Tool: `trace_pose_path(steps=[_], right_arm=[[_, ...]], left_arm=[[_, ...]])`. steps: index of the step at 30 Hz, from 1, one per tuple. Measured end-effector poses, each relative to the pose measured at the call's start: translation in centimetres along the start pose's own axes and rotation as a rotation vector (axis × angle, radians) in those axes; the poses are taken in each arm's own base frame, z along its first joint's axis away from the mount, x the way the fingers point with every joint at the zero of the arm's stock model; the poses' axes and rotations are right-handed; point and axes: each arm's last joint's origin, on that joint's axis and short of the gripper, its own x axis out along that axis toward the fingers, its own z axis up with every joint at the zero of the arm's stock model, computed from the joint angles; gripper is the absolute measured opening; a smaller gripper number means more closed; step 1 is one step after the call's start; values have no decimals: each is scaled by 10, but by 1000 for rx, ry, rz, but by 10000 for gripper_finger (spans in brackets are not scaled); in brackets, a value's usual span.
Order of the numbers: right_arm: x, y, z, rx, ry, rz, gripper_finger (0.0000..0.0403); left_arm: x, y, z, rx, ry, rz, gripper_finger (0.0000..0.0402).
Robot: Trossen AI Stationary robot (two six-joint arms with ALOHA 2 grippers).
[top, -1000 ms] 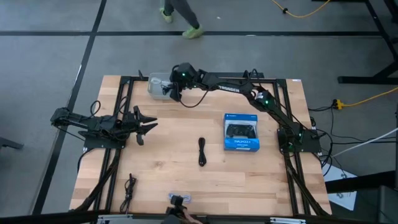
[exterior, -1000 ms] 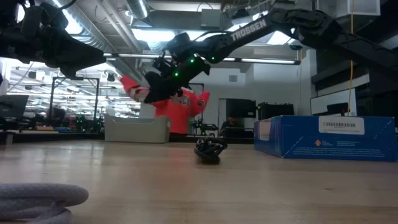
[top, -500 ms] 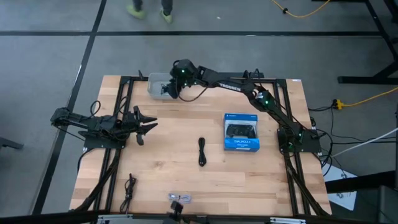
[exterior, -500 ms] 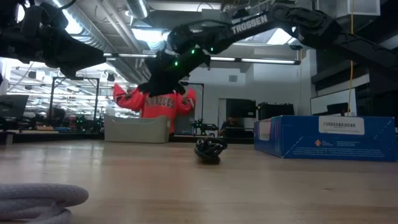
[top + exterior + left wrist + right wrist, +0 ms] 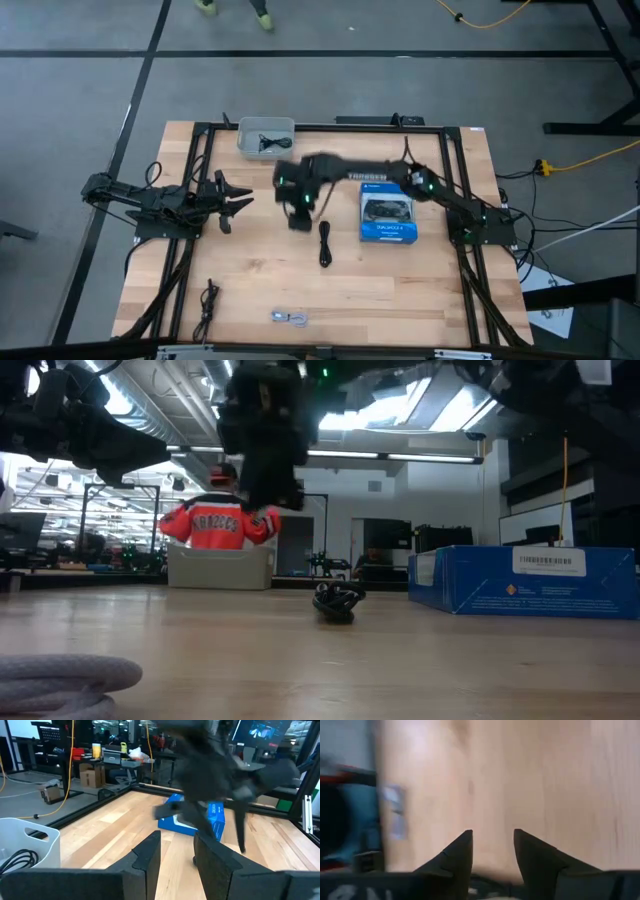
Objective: Pick and place USB-C Cables
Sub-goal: Put the light purple charger cable into the gray bin
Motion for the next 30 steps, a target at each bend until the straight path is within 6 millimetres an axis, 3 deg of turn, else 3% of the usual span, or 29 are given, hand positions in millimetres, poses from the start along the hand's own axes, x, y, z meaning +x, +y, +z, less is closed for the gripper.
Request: trace_pose_path(steps=[6,11,18,24,30], right_arm=[[42,73,-18,-43,6,-262,148],[67,129,-33,-186,-58,-310,148],[92,189,-52,-239,-194,-289,148],[125,219,-68,-291,-267,-286,148],[158,230,-78,-326,-314,-269,147]], left_arm=[[0,0,0,0,0,0,110],[0,0,0,0,0,0,110],[0,0,0,0,0,2,110],[0,-1,0,-1,3,-23,110],[0,-2,0,-2,12,-78,110]])
